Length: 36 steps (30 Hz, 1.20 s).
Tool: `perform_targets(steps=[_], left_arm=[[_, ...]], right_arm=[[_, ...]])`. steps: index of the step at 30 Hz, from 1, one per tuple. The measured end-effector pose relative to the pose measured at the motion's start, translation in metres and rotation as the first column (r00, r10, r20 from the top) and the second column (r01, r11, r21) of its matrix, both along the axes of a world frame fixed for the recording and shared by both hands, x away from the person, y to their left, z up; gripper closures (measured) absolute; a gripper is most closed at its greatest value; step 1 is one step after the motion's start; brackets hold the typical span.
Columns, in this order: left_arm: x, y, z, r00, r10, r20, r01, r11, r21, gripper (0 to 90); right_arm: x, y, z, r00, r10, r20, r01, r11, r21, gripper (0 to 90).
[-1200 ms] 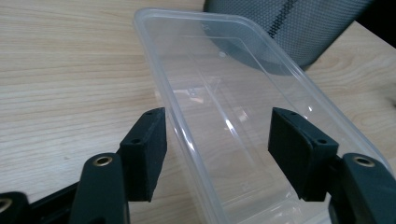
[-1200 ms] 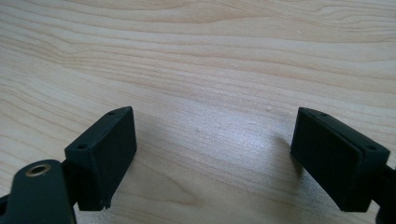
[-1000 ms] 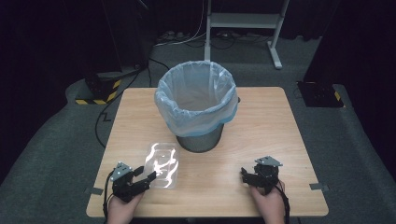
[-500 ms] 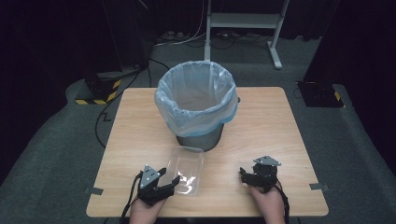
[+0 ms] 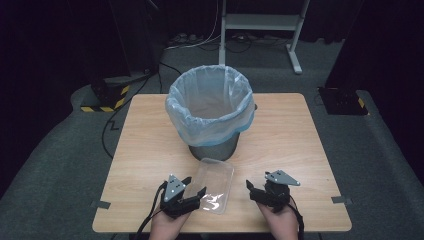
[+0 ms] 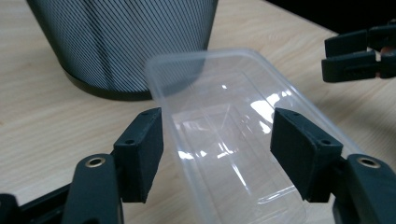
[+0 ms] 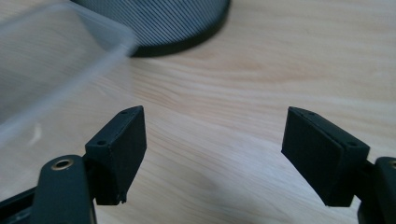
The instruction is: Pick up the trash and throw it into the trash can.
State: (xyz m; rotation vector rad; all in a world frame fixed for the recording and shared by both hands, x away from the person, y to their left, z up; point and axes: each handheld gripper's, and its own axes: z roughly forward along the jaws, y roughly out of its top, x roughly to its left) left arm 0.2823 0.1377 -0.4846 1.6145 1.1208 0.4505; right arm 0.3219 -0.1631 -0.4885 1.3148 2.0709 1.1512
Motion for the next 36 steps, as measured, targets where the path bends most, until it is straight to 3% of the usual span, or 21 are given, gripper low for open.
perform_targets(steps=[1,3,4,5,9,14,18,20,23,27,31,36], left_arm=[[0.0,0.015,0.004,0.9979,-0.064,-0.014,0.065,0.9889,0.133,34.9],[-0.002,0.026,0.004,0.9983,-0.059,-0.001,0.059,0.9899,0.129,37.8],[-0.005,0.037,0.002,0.9991,-0.042,0.002,0.042,0.9948,0.093,39.7],[-0.005,0.037,0.002,0.9991,-0.042,0.002,0.042,0.9948,0.093,41.3],[-0.004,0.047,-0.002,0.9969,-0.068,-0.038,0.071,0.9943,0.079,41.1],[-0.003,0.035,-0.01,0.9864,-0.146,-0.075,0.151,0.9864,0.065,38.5],[0.003,0.025,-0.016,0.9763,-0.183,-0.116,0.191,0.9797,0.062,37.3],[0.007,0.023,-0.019,0.9742,-0.183,-0.133,0.188,0.9816,0.031,33.0],[0.013,0.026,-0.019,0.9675,-0.198,-0.158,0.197,0.9802,-0.018,34.3],[0.017,0.021,-0.022,0.9611,-0.205,-0.185,0.206,0.9784,-0.015,34.3],[0.016,0.02,-0.02,0.9618,-0.206,-0.18,0.207,0.9783,-0.013,34.5],[0.012,0.024,-0.011,0.9686,-0.207,-0.138,0.208,0.9782,-0.009,45.1]], right_arm=[[0.0,0.0,0.0,1.0,0.0,0.0,0.0,1.0,0.0,22.0],[-0.006,0.015,0.005,0.999,0.043,0.015,-0.043,0.999,0.032,22.0],[-0.008,0.022,0.006,0.9982,0.058,0.017,-0.058,0.998,0.04,21.8],[-0.008,0.022,0.006,0.9982,0.058,0.017,-0.058,0.998,0.04,21.8],[-0.013,0.045,0.006,0.994,0.109,0.0,-0.109,0.99,0.089,21.9],[-0.016,0.063,-0.003,0.9895,0.125,-0.074,-0.119,0.99,0.079,20.8],[-0.016,0.066,-0.006,0.9862,0.141,-0.086,-0.132,0.985,0.107,20.9],[-0.014,0.069,-0.008,0.9838,0.153,-0.093,-0.141,0.982,0.129,20.9],[-0.009,0.069,-0.012,0.9768,0.17,-0.13,-0.144,0.972,0.186,20.9],[-0.008,0.073,-0.013,0.9709,0.193,-0.141,-0.162,0.965,0.207,22.0],[-0.008,0.075,-0.009,0.9738,0.187,-0.129,-0.164,0.971,0.172,25.2],[-0.011,0.071,0.0,0.9814,0.177,-0.074,-0.164,0.974,0.156,37.6]])
